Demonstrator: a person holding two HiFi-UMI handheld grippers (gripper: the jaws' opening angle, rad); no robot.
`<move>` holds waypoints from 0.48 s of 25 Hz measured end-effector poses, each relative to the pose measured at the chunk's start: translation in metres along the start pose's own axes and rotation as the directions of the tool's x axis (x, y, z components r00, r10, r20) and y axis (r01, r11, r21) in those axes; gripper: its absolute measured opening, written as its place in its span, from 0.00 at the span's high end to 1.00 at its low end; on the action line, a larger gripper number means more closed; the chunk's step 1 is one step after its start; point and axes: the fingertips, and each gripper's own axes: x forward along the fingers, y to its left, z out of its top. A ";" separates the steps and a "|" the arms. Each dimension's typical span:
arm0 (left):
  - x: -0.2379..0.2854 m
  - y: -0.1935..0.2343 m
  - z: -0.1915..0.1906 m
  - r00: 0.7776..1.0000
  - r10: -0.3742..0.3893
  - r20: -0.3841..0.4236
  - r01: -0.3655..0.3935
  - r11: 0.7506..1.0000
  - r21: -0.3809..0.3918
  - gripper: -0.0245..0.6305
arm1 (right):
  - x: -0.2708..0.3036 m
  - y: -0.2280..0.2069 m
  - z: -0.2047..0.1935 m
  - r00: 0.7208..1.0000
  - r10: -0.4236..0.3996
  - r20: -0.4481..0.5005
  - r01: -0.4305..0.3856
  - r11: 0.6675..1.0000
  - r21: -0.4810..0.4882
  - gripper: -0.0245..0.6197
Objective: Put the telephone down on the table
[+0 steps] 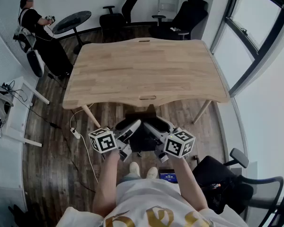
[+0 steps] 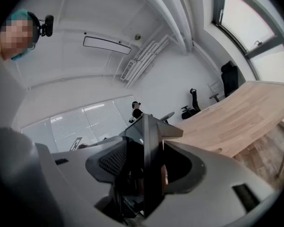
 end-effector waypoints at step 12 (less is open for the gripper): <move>0.009 -0.004 -0.003 1.000 -0.004 -0.020 0.004 1.000 0.004 0.61 | -0.006 -0.006 0.003 1.000 -0.005 0.002 0.005 1.000 0.010 0.62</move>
